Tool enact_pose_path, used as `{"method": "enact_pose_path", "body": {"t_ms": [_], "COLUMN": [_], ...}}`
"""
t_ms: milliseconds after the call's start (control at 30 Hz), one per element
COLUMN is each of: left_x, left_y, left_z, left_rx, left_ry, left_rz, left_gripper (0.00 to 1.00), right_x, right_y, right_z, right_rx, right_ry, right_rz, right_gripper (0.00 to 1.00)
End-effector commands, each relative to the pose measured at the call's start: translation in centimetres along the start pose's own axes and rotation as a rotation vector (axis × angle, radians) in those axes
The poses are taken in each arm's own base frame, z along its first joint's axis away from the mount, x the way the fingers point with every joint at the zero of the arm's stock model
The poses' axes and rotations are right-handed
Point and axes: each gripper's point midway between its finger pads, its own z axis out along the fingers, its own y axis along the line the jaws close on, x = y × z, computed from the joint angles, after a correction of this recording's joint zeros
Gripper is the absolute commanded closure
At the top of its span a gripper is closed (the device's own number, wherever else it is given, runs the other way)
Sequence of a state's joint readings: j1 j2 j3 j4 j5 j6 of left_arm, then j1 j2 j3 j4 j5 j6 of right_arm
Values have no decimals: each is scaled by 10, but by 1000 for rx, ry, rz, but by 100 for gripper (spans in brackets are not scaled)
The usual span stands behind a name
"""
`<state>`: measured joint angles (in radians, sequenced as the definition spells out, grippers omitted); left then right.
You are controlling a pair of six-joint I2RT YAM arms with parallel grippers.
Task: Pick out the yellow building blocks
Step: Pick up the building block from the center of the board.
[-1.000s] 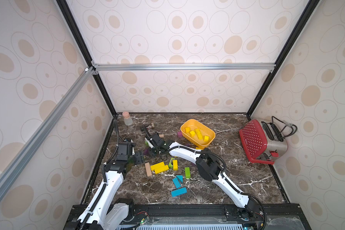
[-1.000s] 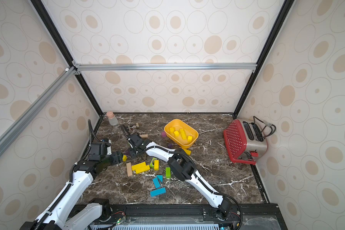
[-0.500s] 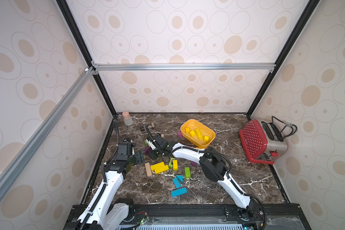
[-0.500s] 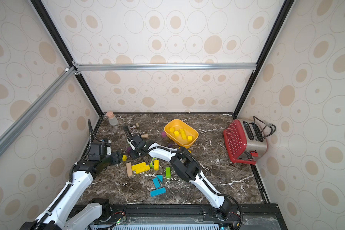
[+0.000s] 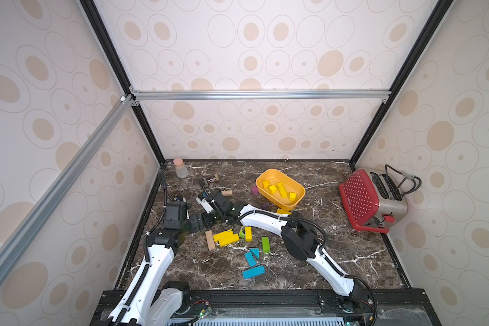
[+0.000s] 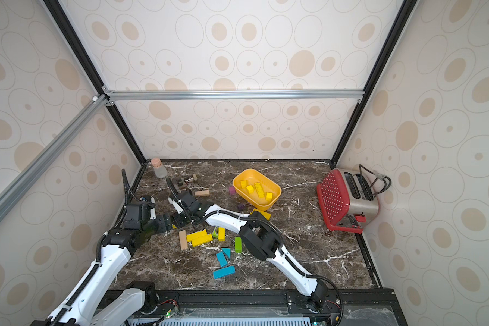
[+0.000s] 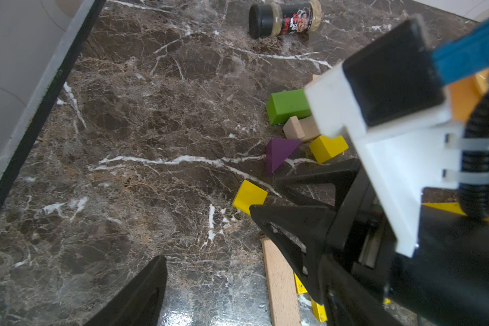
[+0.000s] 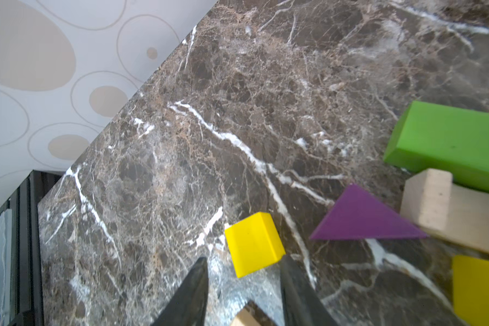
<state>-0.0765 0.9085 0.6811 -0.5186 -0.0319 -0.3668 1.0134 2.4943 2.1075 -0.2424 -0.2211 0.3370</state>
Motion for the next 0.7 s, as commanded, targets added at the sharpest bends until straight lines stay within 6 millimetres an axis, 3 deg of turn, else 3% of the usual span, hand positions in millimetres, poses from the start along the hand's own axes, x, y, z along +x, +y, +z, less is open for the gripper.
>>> {"method": "enact_pose_path", "body": {"t_ms": [0, 167, 533, 567, 667], "left_x": [-16, -22, -20, -20, -21], "left_y": [9, 21, 15, 15, 15], "left_z": [-12, -17, -15, -15, -17], "left_rx": [-45, -93, -58, -57, -54], "left_ry": [-39, -56, -54, -53, -62], "left_rz": [2, -8, -19, -19, -22], "left_gripper": [16, 16, 16, 16, 16], "right_x": [15, 20, 35, 24, 28], "right_y": [-6, -6, -24, -20, -22], "right_z": [17, 29, 46, 44, 46], "right_rx": [8, -6, 61, 57, 83], "right_ry": [40, 68, 91, 66, 80], "right_rz": [-13, -32, -90, -101, -119], "right_gripper": [54, 54, 55, 56, 60]}}
